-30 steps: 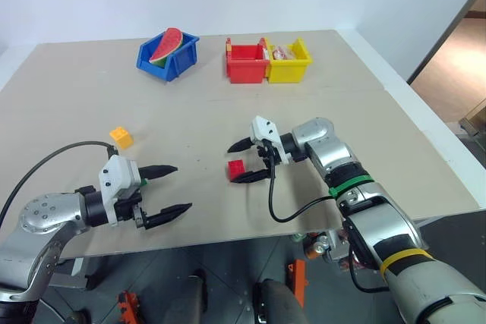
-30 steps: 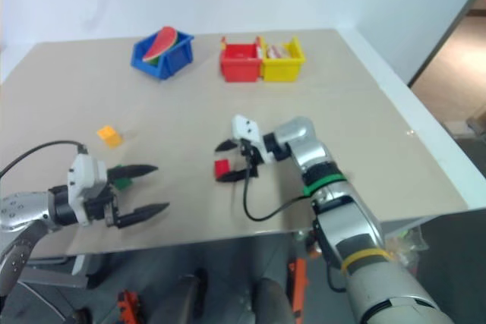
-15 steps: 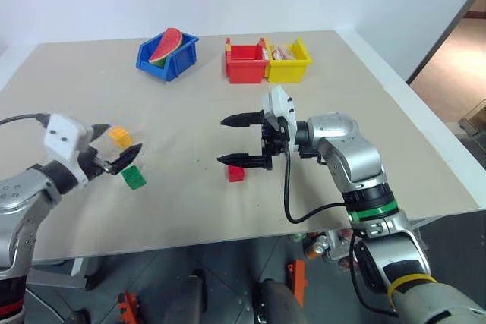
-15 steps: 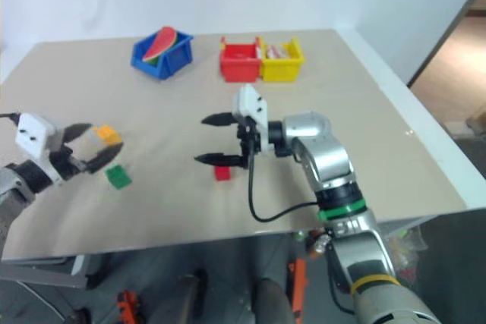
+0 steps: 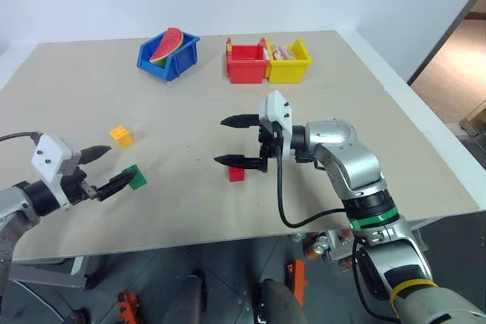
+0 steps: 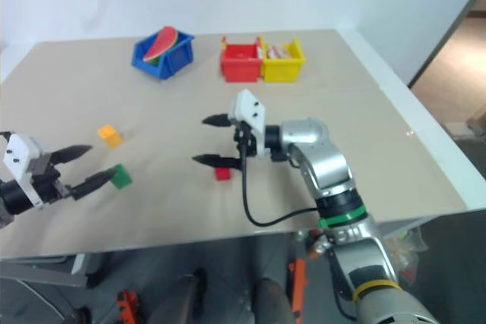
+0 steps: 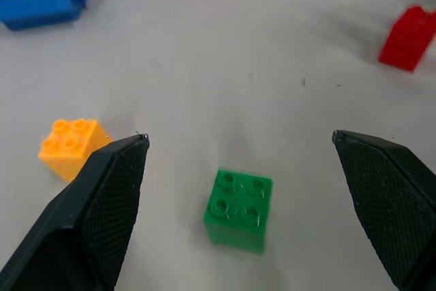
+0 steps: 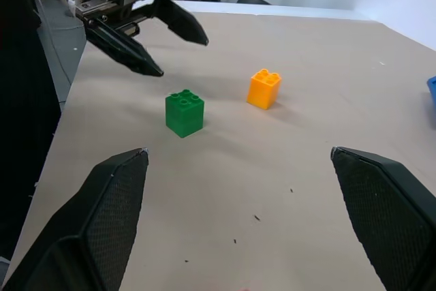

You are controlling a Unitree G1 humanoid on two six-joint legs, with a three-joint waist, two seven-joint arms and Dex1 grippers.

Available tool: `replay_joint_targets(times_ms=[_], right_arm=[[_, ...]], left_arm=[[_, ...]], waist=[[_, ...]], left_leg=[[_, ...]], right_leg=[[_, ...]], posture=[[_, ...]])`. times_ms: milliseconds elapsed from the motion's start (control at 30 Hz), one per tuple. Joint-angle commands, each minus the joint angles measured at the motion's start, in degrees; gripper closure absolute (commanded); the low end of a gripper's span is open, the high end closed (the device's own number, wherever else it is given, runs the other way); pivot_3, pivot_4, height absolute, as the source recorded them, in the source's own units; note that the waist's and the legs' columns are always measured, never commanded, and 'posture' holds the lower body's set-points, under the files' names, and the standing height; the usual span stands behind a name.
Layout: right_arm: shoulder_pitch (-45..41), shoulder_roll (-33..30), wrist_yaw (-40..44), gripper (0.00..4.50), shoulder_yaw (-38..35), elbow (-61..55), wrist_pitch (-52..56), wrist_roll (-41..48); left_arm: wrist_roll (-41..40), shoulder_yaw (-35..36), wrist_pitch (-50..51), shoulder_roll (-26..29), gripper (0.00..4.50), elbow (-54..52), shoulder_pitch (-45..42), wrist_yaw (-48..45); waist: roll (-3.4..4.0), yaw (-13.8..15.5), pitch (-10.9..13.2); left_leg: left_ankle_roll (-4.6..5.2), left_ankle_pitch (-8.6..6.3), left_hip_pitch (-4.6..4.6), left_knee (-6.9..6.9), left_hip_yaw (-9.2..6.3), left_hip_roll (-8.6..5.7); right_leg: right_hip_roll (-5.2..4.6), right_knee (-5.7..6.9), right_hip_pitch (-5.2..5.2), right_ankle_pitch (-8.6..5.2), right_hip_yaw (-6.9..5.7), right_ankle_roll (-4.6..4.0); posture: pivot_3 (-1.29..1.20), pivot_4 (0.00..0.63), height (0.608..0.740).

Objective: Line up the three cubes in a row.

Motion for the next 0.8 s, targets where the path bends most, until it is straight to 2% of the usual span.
replay_joint_targets(times_ms=[33,200,400,767,800], right_arm=[[-2.34,-0.11,0.79,0.04,0.16,-1.88,0.83,1.72],[-2.93,0.34,2.73,0.04,-1.34,-3.78,6.96,7.84],[-2.12,-1.84,4.16,0.04,1.2,-3.54,3.22,5.37],[-1.6,-2.8,3.48,0.04,1.84,-3.46,1.72,4.71],[-1.54,-2.87,3.5,0.0,1.89,-3.5,1.65,4.69]], left_arm=[[2.13,-3.3,-4.06,3.83,0.0,8.87,-5.53,-7.53],[5.15,-7.9,-8.15,3.08,0.0,16.03,-10.54,-11.17],[7.17,-11.64,-10.68,1.56,0.0,18.62,-11.91,-13.1],[11.31,-13.68,-12.81,0.11,0.0,23.04,-12.1,-11.03],[11.52,-13.74,-12.61,0.09,0.54,23.56,-12.31,-10.97]], waist=[[0.0,0.2,0.0],[-0.03,0.48,-0.01],[-0.03,0.52,-0.01],[-0.03,0.53,-0.02],[-0.03,0.53,-0.02]], left_leg=[[0.0,0.0,-0.07,0.01,0.04,-0.01],[0.01,0.01,-0.13,0.0,0.08,0.01],[0.08,0.05,-0.28,-0.01,0.34,0.11],[-0.05,-0.03,-0.28,0.29,0.63,1.0],[-0.05,-0.03,-0.28,0.3,0.65,1.06]], right_leg=[[0.0,0.0,-0.08,0.01,-0.07,0.01],[-0.03,0.0,-0.09,0.01,-0.02,0.01],[0.32,0.0,-0.13,0.01,0.02,0.01],[0.83,0.0,-0.19,0.29,0.05,-0.41],[0.85,0.0,-0.21,0.32,0.03,-0.45]], posture=[[0.0,0.15,0.74],[0.0,0.15,0.74],[0.0,0.15,0.74],[0.0,0.15,0.74],[0.0,0.15,0.74]])
